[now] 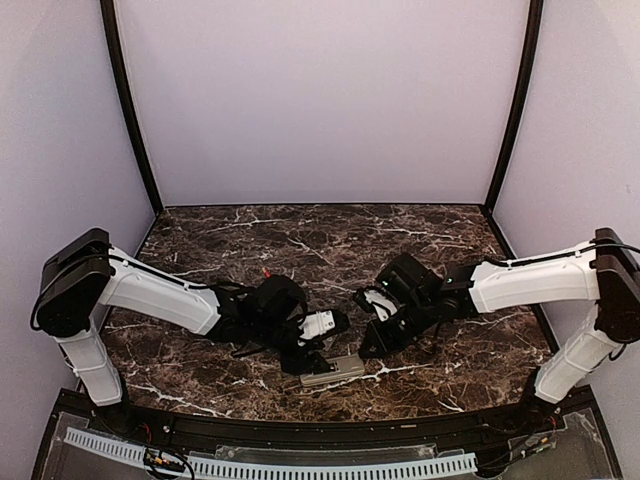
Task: Load the batteries into the remote control
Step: Load the battery into the battery compartment.
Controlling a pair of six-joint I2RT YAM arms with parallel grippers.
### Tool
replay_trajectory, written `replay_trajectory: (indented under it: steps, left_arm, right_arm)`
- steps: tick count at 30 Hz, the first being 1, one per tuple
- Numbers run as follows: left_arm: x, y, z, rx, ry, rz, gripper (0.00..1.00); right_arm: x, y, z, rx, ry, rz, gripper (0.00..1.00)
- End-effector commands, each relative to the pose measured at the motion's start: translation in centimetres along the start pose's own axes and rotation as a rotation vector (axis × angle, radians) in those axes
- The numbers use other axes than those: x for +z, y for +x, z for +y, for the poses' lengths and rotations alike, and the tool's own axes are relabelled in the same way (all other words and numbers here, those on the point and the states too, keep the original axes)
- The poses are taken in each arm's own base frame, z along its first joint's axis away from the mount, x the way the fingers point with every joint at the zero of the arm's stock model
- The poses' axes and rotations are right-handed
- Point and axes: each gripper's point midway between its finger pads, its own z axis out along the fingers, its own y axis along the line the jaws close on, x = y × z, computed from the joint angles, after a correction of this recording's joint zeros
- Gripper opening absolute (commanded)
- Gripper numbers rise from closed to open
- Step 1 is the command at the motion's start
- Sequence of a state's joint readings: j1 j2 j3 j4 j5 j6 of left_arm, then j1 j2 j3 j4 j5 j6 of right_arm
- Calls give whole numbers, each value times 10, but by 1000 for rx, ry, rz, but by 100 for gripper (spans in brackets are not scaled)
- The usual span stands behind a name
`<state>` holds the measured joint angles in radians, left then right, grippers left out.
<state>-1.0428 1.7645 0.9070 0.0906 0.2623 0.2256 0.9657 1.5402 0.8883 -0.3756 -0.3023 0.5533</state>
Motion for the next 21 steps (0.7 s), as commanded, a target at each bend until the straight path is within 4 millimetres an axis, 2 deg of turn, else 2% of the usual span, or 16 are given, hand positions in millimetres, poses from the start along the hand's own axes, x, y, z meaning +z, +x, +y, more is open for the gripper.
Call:
replay_trajectory:
  steps: [1, 13, 17, 21]
  left_arm:
    - [2, 6, -8, 2, 56, 45, 51]
    - [12, 11, -11, -14, 97, 95, 49]
    - [11, 13, -7, -25, 77, 112, 44]
    - [9, 18, -7, -43, 55, 138, 33]
  right_arm:
    - [-2, -7, 5, -10, -26, -38, 10]
    - [-2, -4, 3, -18, -30, -39, 10]
    - [-2, -5, 3, -20, -28, -43, 10]
    - [-2, -6, 4, -22, -28, -44, 10]
